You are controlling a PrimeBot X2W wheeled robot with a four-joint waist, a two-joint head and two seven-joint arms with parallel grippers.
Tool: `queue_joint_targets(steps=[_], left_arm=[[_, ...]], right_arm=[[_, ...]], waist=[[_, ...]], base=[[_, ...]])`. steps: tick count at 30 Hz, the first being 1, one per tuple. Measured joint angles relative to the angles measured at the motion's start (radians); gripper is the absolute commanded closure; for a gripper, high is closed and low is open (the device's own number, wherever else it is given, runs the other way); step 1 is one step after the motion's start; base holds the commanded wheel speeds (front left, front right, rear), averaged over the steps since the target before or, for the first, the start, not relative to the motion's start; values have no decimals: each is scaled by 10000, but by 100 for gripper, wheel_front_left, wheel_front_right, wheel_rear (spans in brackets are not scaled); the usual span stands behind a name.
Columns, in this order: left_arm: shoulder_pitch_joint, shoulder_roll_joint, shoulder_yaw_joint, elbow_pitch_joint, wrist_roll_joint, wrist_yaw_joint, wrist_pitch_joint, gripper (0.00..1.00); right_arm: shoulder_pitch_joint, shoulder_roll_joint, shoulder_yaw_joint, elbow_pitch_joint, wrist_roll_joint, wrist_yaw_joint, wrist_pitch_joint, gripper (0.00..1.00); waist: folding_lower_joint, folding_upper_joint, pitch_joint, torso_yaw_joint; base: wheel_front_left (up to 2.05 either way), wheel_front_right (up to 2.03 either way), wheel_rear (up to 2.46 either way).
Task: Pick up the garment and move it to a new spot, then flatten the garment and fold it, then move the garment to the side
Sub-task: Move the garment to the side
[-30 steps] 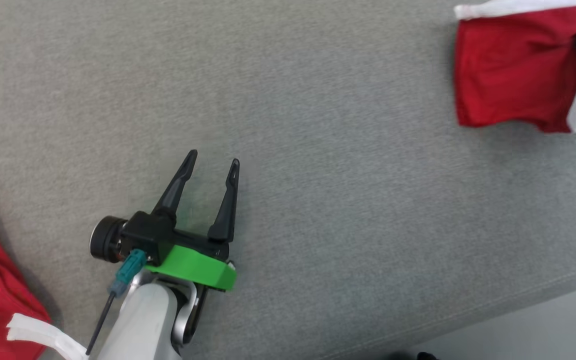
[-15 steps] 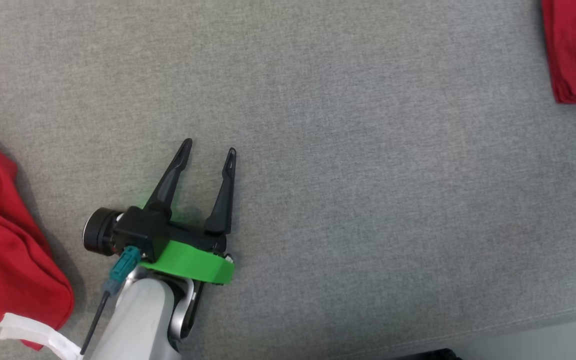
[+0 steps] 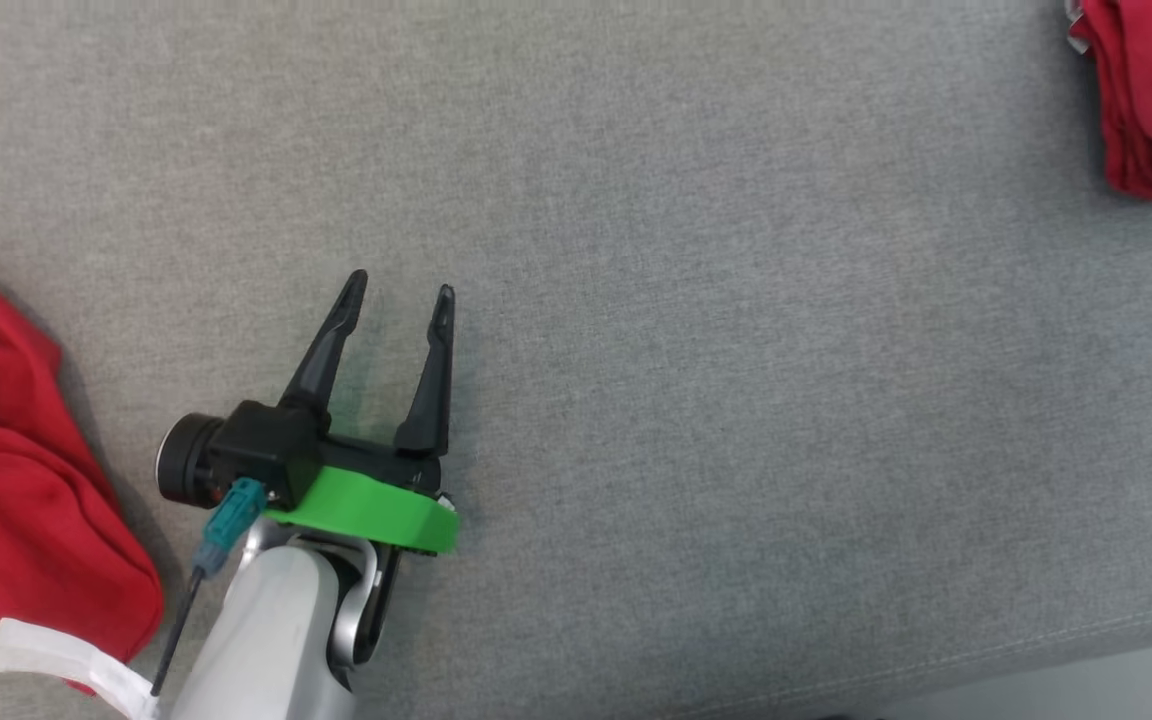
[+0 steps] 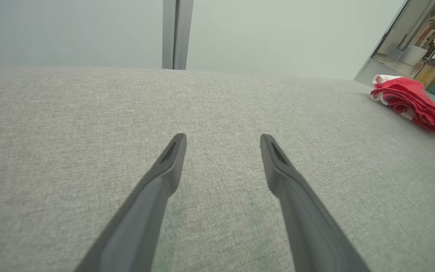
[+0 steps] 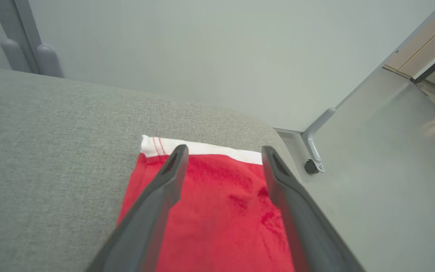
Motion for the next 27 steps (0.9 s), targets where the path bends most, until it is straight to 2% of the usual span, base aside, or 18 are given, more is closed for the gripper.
queue_joint_targets(steps=[11, 20, 23, 27], left_arm=[[90, -79, 951, 627, -222, -40, 0, 0], [1121, -130, 1887, 917, -184, -2, 0, 0], [1541, -196, 2069, 1005, -192, -4, 0, 0], [2048, -280, 2121, 1114, -199, -31, 0, 0]], right_arm=[[1059, 1304, -255, -918, -493, 0, -215, 0], [3779, 3116, -2412, -3657, -1396, 0, -230, 0], [4979, 3699, -2853, -4468, -1749, 0, -228, 0], [6288, 4136, -3219, -5340, -1898, 0, -228, 0]], waist=[[0, 0, -1310, 87], [-1, 0, -2485, 341], [-1, 0, -2867, 446], [-1, 0, -3298, 551]], base=[[0, 0, 0], [0, 0, 0], [0, 0, 0], [0, 0, 0]])
